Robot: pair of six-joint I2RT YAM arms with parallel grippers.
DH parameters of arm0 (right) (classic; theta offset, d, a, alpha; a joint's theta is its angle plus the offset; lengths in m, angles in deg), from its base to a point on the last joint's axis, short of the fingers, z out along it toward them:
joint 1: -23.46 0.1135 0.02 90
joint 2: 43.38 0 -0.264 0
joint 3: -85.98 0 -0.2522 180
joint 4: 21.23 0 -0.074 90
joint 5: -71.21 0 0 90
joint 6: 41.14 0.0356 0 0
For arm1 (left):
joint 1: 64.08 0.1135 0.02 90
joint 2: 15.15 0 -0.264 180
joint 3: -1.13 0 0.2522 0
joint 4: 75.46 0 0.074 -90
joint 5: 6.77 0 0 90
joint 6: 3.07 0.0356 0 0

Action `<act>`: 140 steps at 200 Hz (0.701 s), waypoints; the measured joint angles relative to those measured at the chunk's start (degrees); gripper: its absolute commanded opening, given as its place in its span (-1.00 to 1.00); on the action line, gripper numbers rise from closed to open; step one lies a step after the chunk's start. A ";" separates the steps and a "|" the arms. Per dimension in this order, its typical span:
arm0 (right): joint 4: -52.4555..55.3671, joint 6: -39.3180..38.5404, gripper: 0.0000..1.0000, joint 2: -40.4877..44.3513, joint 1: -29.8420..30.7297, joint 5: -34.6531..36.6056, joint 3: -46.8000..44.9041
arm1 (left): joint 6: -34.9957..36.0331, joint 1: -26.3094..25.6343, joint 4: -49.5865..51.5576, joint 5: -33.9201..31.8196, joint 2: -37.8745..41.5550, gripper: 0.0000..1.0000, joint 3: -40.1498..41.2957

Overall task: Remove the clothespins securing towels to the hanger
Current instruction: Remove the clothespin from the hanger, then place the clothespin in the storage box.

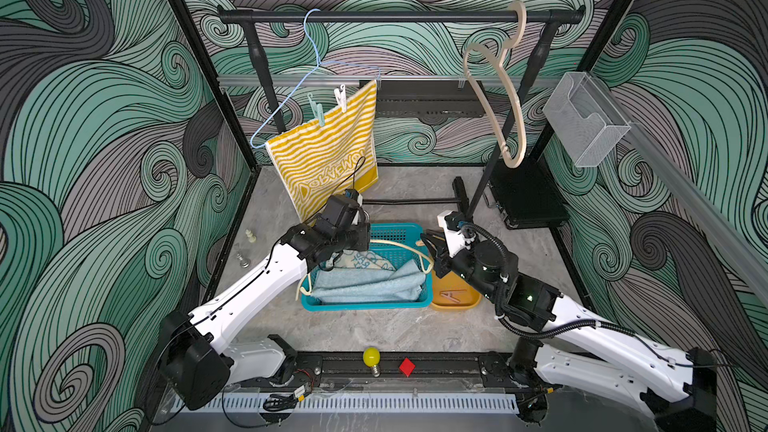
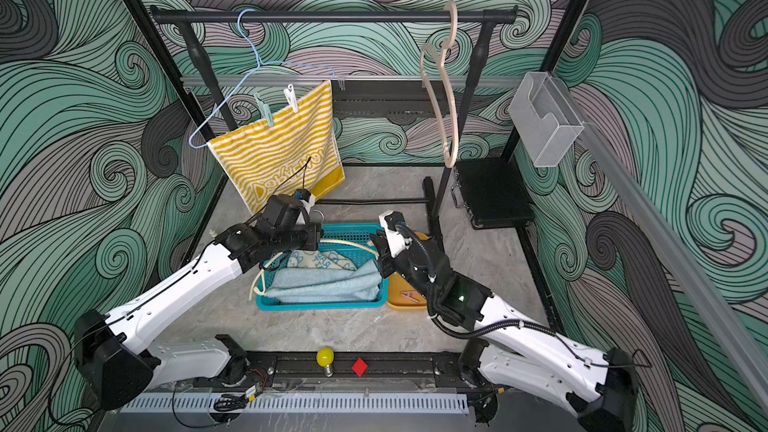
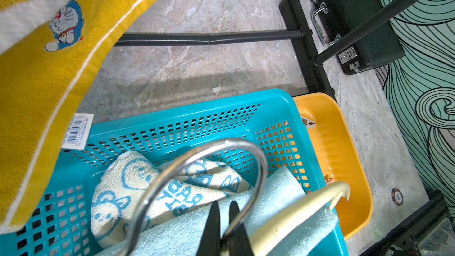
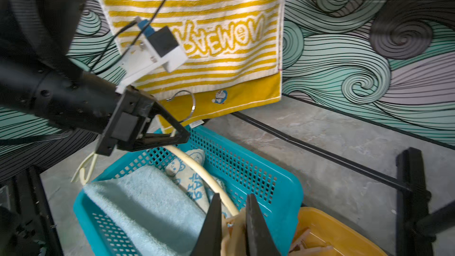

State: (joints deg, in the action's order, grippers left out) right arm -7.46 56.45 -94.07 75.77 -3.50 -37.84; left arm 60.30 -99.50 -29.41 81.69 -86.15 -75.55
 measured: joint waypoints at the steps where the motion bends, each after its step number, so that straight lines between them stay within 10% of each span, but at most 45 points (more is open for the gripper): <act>1: 0.20 0.13 -1.00 0.15 -0.28 0.11 -0.07 | 0.00 0.00 0.00 -0.02 0.00 -1.00 0.00; 140: 10.95 18.18 -1.00 -2.89 -12.46 11.32 -7.65 | -0.02 0.00 0.07 -0.61 0.09 -1.00 0.00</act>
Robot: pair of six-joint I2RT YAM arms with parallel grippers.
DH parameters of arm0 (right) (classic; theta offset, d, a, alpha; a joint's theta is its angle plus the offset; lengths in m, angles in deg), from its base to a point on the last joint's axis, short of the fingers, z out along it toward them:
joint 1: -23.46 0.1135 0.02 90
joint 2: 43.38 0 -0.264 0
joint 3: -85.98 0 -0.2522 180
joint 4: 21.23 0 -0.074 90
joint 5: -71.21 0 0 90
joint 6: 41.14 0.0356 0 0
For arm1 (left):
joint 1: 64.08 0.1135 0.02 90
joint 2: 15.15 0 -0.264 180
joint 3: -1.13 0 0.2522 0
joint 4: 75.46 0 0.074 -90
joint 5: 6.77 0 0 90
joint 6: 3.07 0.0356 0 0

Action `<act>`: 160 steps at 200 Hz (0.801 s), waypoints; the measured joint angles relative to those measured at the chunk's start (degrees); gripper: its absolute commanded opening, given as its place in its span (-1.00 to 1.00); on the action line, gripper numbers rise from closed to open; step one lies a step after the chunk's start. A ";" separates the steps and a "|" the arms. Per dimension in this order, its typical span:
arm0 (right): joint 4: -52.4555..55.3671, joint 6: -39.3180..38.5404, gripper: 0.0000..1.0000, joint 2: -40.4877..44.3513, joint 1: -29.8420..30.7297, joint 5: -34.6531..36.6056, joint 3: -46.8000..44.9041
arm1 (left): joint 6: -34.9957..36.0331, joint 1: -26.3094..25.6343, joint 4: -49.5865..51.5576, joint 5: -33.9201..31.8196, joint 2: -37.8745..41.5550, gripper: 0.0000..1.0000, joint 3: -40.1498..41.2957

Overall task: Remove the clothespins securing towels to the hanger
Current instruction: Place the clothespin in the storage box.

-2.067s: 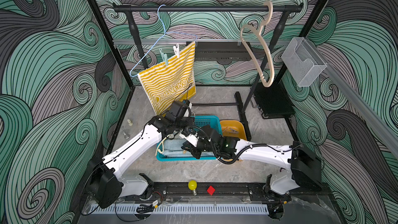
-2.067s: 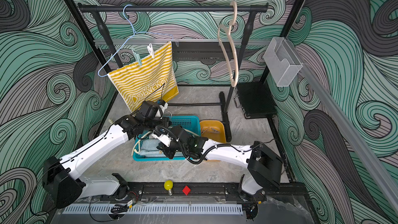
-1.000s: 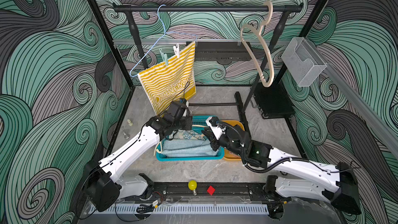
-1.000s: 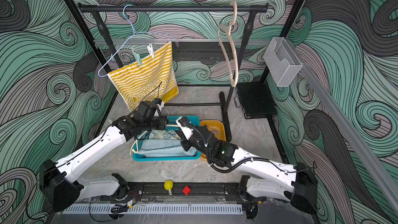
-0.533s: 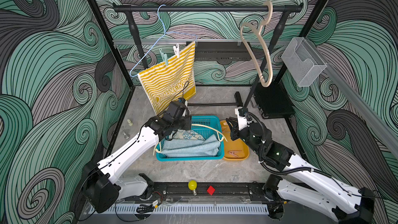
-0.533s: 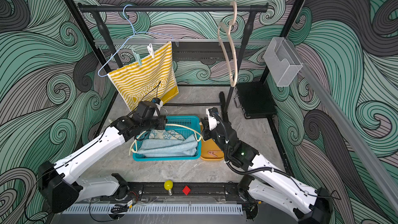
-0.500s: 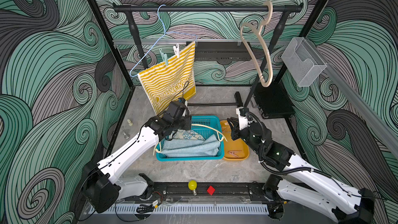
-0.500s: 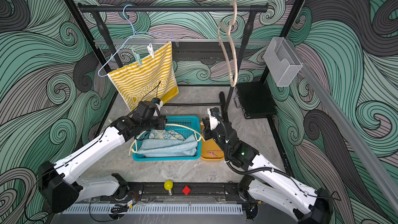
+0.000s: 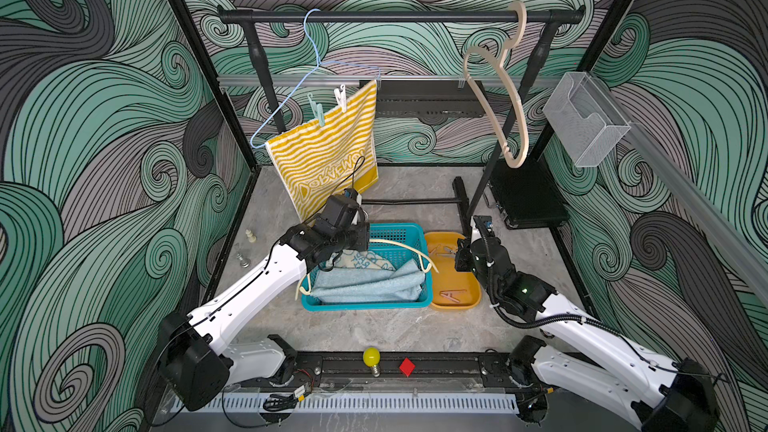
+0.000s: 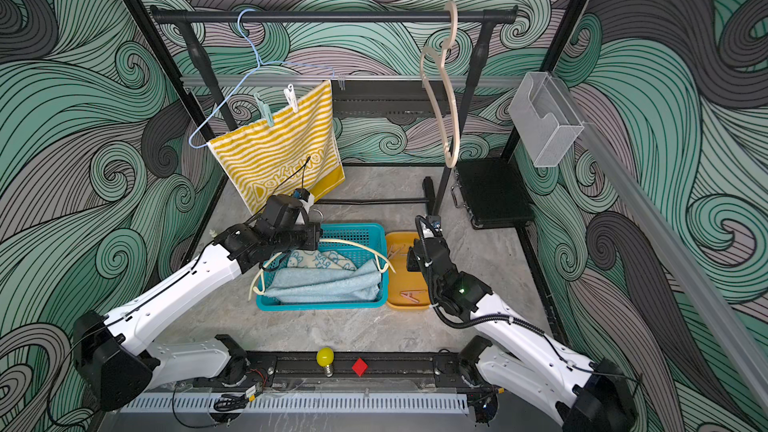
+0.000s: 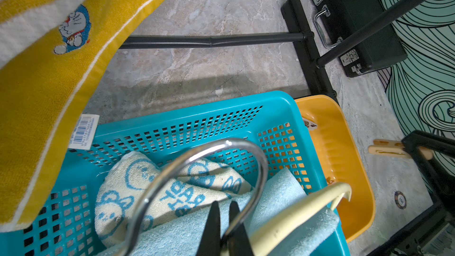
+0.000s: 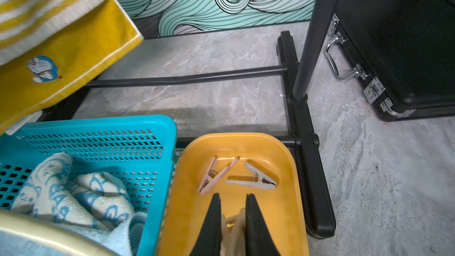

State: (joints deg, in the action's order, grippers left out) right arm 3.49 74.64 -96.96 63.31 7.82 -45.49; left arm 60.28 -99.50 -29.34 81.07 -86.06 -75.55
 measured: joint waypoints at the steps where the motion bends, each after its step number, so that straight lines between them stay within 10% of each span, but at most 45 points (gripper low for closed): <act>1: 0.02 0.07 -1.00 -0.11 -0.02 0.00 -0.02 | 0.00 0.00 0.00 0.00 0.00 -1.00 0.00; 160: -0.04 4.87 -1.00 -17.20 -2.01 -1.60 1.09 | -0.09 0.00 0.00 -0.13 0.00 -1.00 0.00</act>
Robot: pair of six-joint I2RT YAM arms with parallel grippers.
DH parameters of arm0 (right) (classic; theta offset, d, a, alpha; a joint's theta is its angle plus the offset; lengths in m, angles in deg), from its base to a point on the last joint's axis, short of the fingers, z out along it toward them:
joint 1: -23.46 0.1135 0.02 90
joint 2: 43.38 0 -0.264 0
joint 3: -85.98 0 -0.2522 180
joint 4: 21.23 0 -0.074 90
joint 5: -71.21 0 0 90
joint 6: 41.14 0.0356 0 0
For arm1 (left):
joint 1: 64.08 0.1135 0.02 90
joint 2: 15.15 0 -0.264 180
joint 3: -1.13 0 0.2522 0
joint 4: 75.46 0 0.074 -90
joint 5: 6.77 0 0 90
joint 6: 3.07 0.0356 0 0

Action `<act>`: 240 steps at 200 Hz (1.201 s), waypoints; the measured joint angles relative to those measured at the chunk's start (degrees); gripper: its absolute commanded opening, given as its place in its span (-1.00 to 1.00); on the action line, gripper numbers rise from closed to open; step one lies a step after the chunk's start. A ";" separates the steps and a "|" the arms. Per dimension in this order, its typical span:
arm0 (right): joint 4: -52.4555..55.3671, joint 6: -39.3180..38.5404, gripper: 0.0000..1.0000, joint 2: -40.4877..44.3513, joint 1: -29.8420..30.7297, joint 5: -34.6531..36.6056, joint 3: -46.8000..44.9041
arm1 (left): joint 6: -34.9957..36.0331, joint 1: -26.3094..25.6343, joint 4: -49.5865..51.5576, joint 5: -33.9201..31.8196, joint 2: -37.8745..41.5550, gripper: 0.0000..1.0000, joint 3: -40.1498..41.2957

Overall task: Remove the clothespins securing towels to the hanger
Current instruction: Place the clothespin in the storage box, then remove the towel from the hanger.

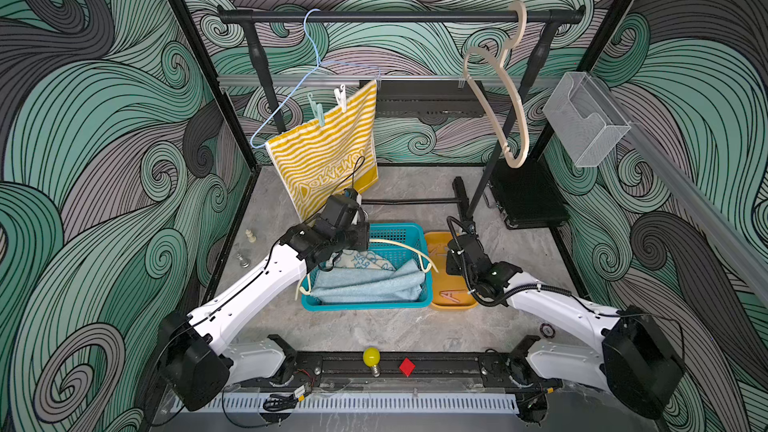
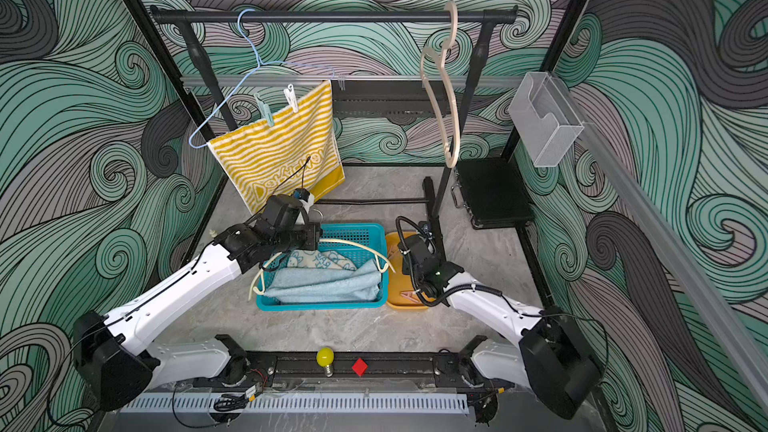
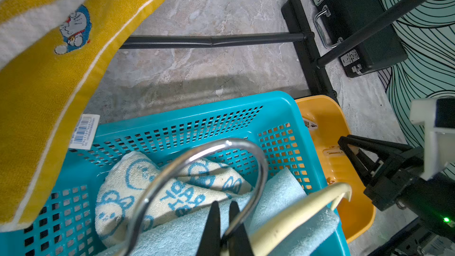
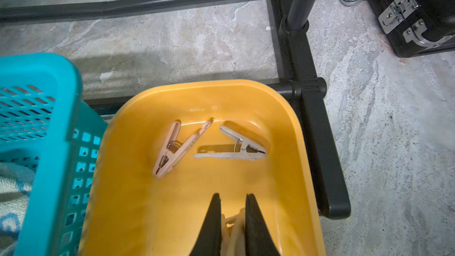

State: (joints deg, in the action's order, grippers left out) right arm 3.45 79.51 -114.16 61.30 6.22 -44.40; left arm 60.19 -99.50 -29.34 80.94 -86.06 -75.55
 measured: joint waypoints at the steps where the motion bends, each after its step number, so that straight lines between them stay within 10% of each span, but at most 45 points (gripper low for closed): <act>1: -0.02 0.00 -1.00 -0.09 0.00 -0.02 0.04 | 0.00 0.00 0.00 0.00 0.00 -1.00 0.00; 33: 0.02 0.07 -0.87 -2.56 -0.46 -1.03 1.49 | -0.13 0.00 0.00 -0.13 0.00 -1.00 0.00; 55: -0.44 0.94 -0.23 -4.02 -0.68 -1.84 2.05 | -0.13 0.00 0.00 -0.15 0.00 -1.00 0.00; 76: -0.55 1.51 -0.04 -4.46 -1.05 -2.69 2.05 | -0.13 0.00 -0.02 -0.22 0.00 -1.00 0.00; 240: -2.27 -7.39 0.05 15.91 -2.10 -18.78 2.05 | -0.55 0.00 0.00 -0.33 0.07 -1.00 0.00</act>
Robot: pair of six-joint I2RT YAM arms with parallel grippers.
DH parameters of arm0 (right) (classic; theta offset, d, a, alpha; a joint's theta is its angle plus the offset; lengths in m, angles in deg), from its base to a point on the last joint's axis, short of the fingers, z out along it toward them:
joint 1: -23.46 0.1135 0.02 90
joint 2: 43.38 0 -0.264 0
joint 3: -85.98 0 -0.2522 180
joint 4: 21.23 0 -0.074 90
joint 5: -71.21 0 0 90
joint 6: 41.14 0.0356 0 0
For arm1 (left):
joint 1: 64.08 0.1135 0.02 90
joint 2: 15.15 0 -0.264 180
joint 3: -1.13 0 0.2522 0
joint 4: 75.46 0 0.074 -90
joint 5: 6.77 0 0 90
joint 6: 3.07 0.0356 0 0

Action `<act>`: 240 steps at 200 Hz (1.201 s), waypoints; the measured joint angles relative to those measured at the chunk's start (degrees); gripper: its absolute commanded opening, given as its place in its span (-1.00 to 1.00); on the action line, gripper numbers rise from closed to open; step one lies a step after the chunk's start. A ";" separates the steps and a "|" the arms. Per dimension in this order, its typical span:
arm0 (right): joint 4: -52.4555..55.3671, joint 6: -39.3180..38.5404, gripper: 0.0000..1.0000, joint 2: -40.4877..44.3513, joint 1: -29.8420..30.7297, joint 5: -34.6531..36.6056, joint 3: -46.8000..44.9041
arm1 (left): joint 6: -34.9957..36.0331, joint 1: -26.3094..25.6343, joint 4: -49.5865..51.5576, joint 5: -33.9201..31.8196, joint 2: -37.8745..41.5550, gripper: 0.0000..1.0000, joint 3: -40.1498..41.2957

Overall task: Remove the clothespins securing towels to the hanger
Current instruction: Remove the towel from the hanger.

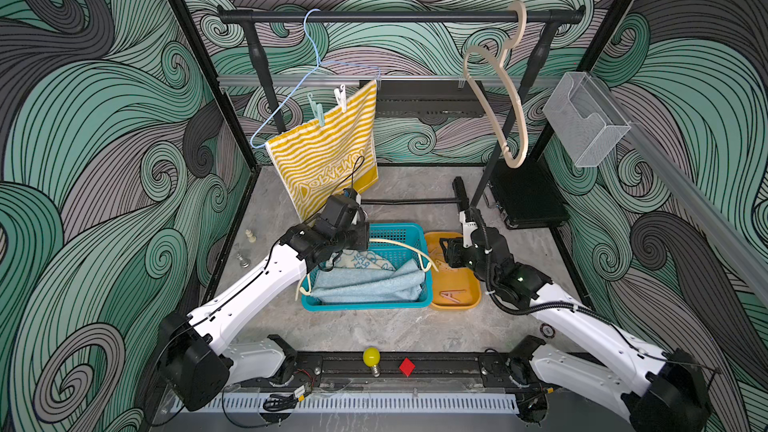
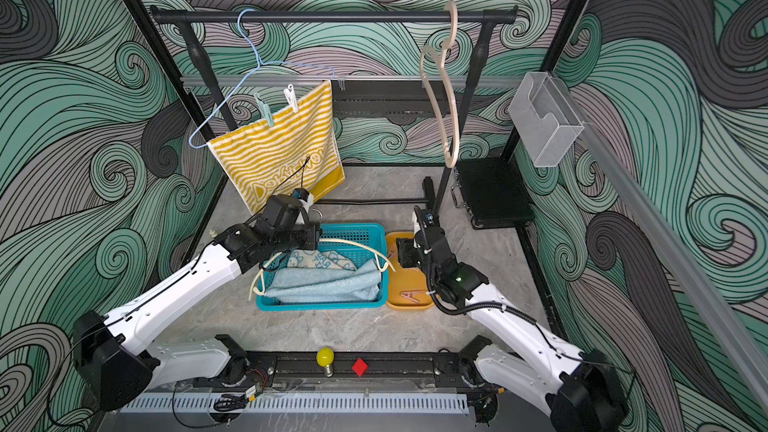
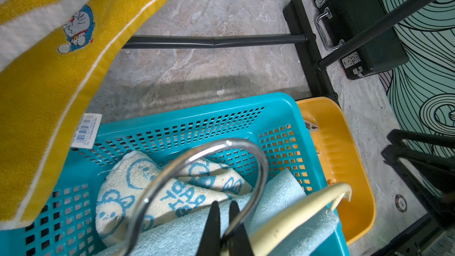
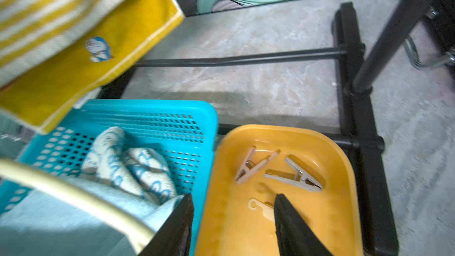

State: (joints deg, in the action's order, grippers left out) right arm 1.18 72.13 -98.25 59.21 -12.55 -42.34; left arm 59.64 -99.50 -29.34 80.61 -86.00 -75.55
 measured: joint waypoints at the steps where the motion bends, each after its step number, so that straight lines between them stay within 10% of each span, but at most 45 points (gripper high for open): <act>1: 0.00 -0.11 0.05 0.15 0.00 -0.28 0.00 | 0.00 0.00 0.00 0.00 0.02 -1.00 0.00; 100: -1.64 -4.74 -0.04 2.49 0.00 -25.97 -0.02 | 2.51 0.00 1.07 -1.01 2.51 -1.00 -8.09; 240: -7.13 -5.33 0.00 -3.32 0.00 -27.23 -0.17 | 4.70 0.00 1.51 -2.08 4.83 -1.00 -9.31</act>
State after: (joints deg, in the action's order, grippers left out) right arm -5.95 66.79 -101.57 59.21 -39.78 -42.52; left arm 64.34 -99.50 -27.83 78.54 -81.17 -84.86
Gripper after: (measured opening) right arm 0.500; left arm 0.050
